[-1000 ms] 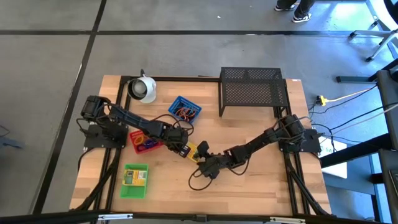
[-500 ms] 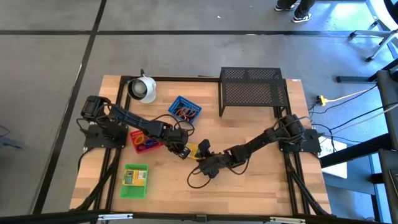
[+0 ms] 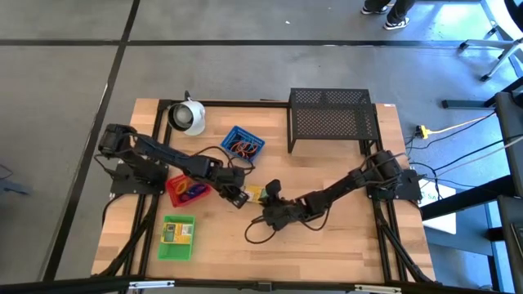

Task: Pick & Place Office Desk Supplies
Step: Put the yellow crayon box into the green bin

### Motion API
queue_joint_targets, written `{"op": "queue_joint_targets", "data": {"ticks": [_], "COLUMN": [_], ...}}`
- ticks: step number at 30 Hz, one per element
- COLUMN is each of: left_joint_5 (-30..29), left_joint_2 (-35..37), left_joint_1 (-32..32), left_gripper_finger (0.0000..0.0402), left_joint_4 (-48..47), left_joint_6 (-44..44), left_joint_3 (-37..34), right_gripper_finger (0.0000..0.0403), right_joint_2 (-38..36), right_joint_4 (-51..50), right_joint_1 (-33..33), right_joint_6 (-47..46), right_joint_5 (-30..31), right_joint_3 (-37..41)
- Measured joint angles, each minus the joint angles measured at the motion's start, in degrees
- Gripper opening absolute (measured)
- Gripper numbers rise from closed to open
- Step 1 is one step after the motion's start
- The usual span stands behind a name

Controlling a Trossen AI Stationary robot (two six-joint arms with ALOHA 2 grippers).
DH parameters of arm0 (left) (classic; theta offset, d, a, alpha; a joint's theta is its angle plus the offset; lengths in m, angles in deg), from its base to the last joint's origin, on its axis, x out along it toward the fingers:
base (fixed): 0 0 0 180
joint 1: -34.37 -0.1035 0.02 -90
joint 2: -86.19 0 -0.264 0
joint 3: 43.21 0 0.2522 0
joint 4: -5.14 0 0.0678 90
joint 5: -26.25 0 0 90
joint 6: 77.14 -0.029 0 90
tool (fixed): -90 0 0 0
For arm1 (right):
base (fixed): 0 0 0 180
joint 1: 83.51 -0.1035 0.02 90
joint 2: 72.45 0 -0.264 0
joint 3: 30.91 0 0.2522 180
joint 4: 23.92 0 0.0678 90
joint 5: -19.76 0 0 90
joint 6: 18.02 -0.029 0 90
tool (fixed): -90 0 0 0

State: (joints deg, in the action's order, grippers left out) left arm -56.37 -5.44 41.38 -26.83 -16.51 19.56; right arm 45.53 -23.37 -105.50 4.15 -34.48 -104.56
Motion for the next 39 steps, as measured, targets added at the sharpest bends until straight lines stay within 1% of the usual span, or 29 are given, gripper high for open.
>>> {"op": "queue_joint_targets", "data": {"ticks": [5, 8, 11, 14, 17, 20, 25, 27, 30, 32, 34, 39], "left_joint_5": [-2.9, -4.0, -5.1, -5.5, -6.0, -7.6, -11.2, -13.4, -17.9, -19.4, -19.4, -20.0], "left_joint_2": [6.7, 10.5, 14.4, 18.9, 22.8, 25.0, 23.4, 22.1, 19.7, 18.1, 16.5, 13.6], "left_joint_1": [0.3, 1.3, 2.5, 3.0, 3.4, 3.4, 3.3, 3.1, 2.9, 2.9, 2.9, 2.8], "left_gripper_finger": [0.0001, 0.0003, 0.0009, 0.0021, 0.0041, 0.0070, 0.0130, 0.0152, 0.0177, 0.0186, 0.0189, 0.0187], "left_joint_4": [-1.3, -1.1, -2.6, -3.4, -3.0, -2.1, 2.0, 1.3, 1.6, 2.2, 2.8, 4.2], "left_joint_6": [-2.5, -6.6, -11.2, -16.6, -22.6, -28.2, -36.8, -39.6, -45.5, -50.3, -53.7, -58.2], "left_joint_3": [0.0, 0.0, 0.0, 0.0, 0.0, 0.0, 0.1, 0.0, 0.0, 0.0, 0.0, 0.0], "right_gripper_finger": [0.0038, 0.0038, 0.0038, 0.0038, 0.0038, 0.0038, 0.0038, 0.0038, 0.0039, 0.0039, 0.0039, 0.0039], "right_joint_2": [-3.6, -6.9, -10.8, -14.5, -16.4, -17.7, -17.8, -17.8, -17.8, -17.8, -17.8, -17.8], "right_joint_4": [-0.7, -0.3, -2.2, -7.2, -13.2, -15.3, -14.4, -14.4, -13.7, -12.0, -10.3, -6.9], "right_joint_1": [-0.4, -0.7, -0.5, 0.8, 2.1, 3.7, 7.0, 8.1, 9.5, 10.0, 10.3, 10.3], "right_joint_6": [-1.2, -4.3, -9.9, -16.8, -22.9, -28.4, -33.3, -34.5, -36.0, -36.8, -36.9, -36.5], "right_joint_5": [3.7, 3.4, 0.0, -3.6, -7.7, -11.8, -18.8, -21.2, -23.1, -23.5, -24.3, -26.1], "right_joint_3": [0.2, 0.1, 0.1, -0.1, 0.0, 0.0, -0.1, -0.1, -0.1, -0.1, -0.1, -0.2]}}
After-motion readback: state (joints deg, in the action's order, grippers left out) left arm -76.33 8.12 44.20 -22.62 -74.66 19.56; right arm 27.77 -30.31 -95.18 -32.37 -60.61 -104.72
